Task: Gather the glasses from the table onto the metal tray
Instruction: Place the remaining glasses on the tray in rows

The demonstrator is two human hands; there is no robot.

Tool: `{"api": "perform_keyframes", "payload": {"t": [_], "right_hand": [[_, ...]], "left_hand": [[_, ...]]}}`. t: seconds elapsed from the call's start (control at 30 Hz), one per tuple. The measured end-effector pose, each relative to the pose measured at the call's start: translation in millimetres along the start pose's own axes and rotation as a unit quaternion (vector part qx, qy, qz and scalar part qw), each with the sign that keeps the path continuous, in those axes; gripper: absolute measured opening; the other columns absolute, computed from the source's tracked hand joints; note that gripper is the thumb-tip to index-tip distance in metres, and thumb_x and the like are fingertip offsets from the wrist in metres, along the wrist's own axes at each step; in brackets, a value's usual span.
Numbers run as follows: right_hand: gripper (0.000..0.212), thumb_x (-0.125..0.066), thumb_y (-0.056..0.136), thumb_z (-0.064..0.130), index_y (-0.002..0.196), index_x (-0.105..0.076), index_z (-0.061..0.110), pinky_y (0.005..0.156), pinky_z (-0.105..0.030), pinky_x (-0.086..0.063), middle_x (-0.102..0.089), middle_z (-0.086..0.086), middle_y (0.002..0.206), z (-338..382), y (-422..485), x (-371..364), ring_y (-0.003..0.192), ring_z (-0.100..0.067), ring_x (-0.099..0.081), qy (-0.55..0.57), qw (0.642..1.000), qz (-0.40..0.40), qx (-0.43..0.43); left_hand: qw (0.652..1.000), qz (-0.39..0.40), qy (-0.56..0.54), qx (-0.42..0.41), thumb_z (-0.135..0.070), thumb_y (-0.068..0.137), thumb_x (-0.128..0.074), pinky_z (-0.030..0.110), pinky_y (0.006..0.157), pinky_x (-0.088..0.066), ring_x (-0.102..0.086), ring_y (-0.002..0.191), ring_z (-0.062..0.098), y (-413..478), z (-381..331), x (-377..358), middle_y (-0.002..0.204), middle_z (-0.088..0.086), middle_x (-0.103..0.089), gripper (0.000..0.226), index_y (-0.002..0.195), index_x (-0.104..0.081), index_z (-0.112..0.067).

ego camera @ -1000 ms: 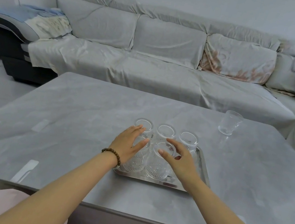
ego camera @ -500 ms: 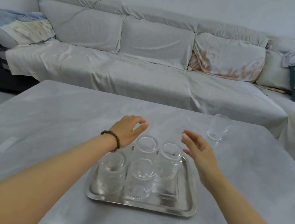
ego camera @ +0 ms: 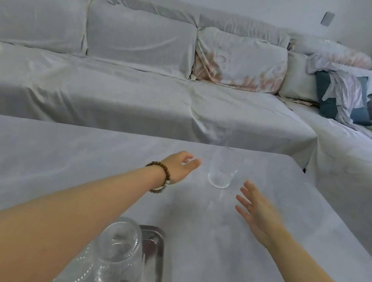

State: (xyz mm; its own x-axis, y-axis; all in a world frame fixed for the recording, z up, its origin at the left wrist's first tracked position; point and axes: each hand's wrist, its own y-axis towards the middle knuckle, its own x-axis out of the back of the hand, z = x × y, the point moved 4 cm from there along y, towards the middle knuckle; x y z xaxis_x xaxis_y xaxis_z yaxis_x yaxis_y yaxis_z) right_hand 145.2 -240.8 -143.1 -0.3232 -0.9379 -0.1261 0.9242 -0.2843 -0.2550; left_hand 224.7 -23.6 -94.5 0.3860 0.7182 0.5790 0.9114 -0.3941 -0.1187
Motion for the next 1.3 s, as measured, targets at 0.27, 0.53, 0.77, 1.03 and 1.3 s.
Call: {"api": "perform_keyframes", "payload": {"t": [0.27,0.53,0.77,1.03,1.3], "right_hand": [[0.065,-0.031,0.095,0.055,0.146,-0.034,0.014,0.109,-0.038,-0.031,-0.035,0.000,0.154,-3,53,-6,0.140,-0.021,-0.035,0.043,0.998,0.031,-0.041],[0.050,-0.026,0.099,0.047,0.136,-0.046,0.019,0.105,-0.032,-0.036,-0.049,0.001,0.143,-11,60,-15,0.120,-0.015,-0.050,0.033,0.999,0.038,-0.005],[0.041,-0.038,0.095,0.049,0.130,-0.050,0.031,0.106,-0.037,-0.035,-0.052,0.014,0.131,3,22,-29,0.122,-0.013,-0.049,0.056,0.996,0.074,-0.010],[0.049,-0.060,0.087,0.040,0.134,-0.050,0.030,0.095,-0.036,-0.052,-0.060,0.001,0.134,49,-69,-74,0.108,-0.021,-0.068,0.140,0.979,0.149,0.029],[0.062,-0.073,0.068,0.041,0.123,-0.057,0.018,0.079,-0.028,-0.058,-0.074,0.000,0.110,72,-177,-125,0.098,-0.022,-0.071,0.098,0.974,0.178,0.097]], "left_hand": [[0.999,0.002,-0.026,-0.032,-0.053,0.076,-0.063,0.035,0.106,-0.034,-0.033,0.136,0.021,69,-21,-50,0.155,-0.001,-0.021,0.091,0.146,-0.015,-0.021],[0.993,-0.052,-0.091,-0.047,-0.045,0.063,-0.079,0.030,0.098,-0.039,-0.045,0.123,0.021,92,-25,-65,0.140,0.000,-0.043,0.091,0.137,-0.031,-0.024],[0.978,-0.107,-0.178,-0.035,-0.046,0.059,-0.081,0.032,0.094,-0.046,-0.052,0.107,0.014,45,-27,-40,0.119,-0.007,-0.051,0.080,0.124,-0.043,-0.022],[0.926,-0.091,-0.366,-0.028,-0.041,0.062,-0.079,0.028,0.073,-0.058,-0.066,0.094,0.013,-70,-53,28,0.116,-0.003,-0.057,0.071,0.119,-0.045,-0.016],[0.923,-0.076,-0.373,-0.058,-0.056,0.051,-0.074,0.026,0.075,-0.058,-0.067,0.097,0.018,-191,-50,81,0.115,0.005,-0.062,0.087,0.120,-0.049,-0.011]]}}
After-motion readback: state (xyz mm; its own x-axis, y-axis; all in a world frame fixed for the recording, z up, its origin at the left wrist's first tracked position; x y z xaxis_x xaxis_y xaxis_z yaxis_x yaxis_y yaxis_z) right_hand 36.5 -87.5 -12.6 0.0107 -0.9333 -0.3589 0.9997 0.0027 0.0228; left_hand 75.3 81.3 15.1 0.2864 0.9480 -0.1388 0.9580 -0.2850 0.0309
